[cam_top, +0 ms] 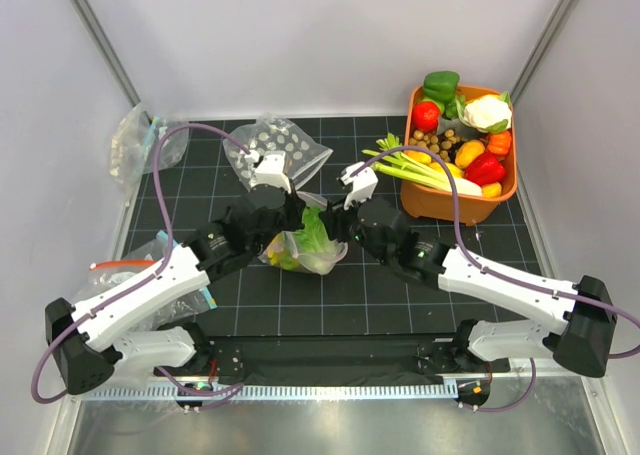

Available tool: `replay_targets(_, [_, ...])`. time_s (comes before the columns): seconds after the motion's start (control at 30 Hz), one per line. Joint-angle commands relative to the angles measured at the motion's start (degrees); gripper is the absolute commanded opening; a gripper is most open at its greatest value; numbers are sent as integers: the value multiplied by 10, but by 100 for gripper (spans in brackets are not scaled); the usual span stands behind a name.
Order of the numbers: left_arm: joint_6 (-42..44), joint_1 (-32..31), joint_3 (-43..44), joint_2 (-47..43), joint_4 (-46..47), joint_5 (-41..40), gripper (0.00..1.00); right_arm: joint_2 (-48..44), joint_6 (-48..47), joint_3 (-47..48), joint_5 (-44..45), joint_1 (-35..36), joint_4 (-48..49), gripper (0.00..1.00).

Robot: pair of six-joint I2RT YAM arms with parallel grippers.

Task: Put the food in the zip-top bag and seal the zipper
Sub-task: Adjust the fake vegetable in the zipper food storage bag, then adjust the zipper food storage bag at the center of the board.

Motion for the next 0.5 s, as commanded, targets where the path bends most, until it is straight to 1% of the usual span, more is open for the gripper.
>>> replay_targets(0.0, [4,-1,11,-8,42,-31,2,-11,12,30,50,-2,-57,46])
replay_targets(0.03, [6,0,11,-11,36,-39,3,-8,16,37,51,-1,-63,52])
replay_targets(0.07, [7,0,12,-14,35,-43,3,-7,18,40,51,-2,-75,54])
replay_targets(0.3, [5,2,8,-42,16,-75,5,16,24,52,65,-2,-96,54])
replay_targets(0.33, [5,3,6,-48,16,-76,5,24,23,57,61,-2,-95,52])
replay_targets(0.43, [4,3,2,-55,18,-77,6,46,21,68,47,-2,-107,36])
replay_targets(0.47, [4,3,2,-57,18,-76,5,48,21,77,43,-2,-112,23])
